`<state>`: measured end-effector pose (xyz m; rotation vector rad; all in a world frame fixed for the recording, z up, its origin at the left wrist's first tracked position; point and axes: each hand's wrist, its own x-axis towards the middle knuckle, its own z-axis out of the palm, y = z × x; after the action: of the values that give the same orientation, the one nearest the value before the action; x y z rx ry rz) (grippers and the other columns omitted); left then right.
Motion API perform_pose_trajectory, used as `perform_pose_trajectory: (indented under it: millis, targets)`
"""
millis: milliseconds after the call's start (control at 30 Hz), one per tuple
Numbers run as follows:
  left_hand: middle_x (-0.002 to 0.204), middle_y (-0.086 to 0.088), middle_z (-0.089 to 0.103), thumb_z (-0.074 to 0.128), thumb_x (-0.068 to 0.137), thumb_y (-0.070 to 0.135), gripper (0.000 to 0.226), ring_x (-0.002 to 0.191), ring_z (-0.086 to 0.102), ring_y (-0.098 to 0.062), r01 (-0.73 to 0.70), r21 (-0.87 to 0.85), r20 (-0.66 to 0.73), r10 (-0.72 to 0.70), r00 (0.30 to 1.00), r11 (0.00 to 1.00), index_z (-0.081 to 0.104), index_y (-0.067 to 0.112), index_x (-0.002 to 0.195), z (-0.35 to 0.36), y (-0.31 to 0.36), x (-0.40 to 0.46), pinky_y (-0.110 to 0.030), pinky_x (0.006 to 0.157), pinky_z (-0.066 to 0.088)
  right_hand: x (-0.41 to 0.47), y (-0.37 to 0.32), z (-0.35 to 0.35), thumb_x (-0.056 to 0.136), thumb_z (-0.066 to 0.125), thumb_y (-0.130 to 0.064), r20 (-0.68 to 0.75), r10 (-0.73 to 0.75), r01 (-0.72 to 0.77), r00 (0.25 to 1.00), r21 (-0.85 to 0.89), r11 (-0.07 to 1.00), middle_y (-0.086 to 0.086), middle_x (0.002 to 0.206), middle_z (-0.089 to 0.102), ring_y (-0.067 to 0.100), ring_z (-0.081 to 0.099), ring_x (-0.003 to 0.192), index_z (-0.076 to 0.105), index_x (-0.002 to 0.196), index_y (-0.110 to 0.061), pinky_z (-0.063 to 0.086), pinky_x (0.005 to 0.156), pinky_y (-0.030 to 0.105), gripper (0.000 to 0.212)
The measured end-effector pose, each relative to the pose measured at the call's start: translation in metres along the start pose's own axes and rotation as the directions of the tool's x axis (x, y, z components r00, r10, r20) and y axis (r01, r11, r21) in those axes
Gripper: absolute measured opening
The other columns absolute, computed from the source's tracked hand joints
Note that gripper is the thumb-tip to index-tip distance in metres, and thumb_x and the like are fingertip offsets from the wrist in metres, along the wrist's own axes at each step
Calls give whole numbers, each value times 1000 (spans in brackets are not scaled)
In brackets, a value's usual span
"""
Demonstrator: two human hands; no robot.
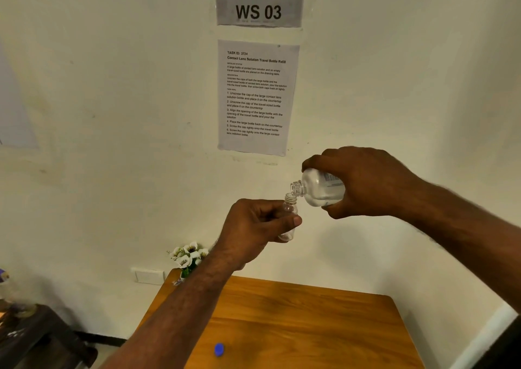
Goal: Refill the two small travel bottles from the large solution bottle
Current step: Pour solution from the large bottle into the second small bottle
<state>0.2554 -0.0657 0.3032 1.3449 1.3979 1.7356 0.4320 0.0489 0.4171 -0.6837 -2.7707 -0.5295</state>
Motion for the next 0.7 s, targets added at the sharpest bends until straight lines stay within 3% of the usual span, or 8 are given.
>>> perform_pose_trajectory:
  millis: [267, 700]
  targets:
    - [85, -18, 78, 80, 81, 8, 24, 74, 75, -25, 4, -20, -1, -4, 1000, 1000, 78, 3, 104, 0, -1, 1, -39, 69, 64, 0, 1, -1, 67, 75, -52, 3, -7, 7, 1000, 3, 1000, -20, 115, 59, 12, 57, 98, 40, 135, -48, 48, 74, 30, 76]
    - [87, -19, 78, 81, 80, 9, 22, 81, 75, -36, 3, -21, -5, -3, 1000, 1000, 79, 5, 101, -1, 0, -1, -42, 71, 65, 0, 1, -3, 66, 75, -51, -11, -20, 20, 1000, 2, 1000, -20, 113, 60, 12, 58, 96, 42, 134, -48, 45, 72, 29, 76]
